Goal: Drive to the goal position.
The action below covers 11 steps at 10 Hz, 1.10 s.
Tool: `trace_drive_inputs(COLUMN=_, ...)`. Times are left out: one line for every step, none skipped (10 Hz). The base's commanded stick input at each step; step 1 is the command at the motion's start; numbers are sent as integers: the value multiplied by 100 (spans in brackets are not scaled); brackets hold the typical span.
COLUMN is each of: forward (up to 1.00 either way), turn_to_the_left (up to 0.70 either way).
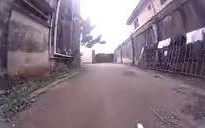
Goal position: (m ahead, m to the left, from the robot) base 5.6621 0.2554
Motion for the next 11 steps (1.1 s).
trace_drive_inputs(forward=70, turn_to_the_left=0)
trace_drive_inputs(forward=70, turn_to_the_left=0)
trace_drive_inputs(forward=70, turn_to_the_left=0)
trace_drive_inputs(forward=70, turn_to_the_left=0)
trace_drive_inputs(forward=70, turn_to_the_left=0)
trace_drive_inputs(forward=70, turn_to_the_left=0)
trace_drive_inputs(forward=70, turn_to_the_left=0)
trace_drive_inputs(forward=70, turn_to_the_left=0)
trace_drive_inputs(forward=70, turn_to_the_left=0)
trace_drive_inputs(forward=70, turn_to_the_left=0)
trace_drive_inputs(forward=70, turn_to_the_left=0)
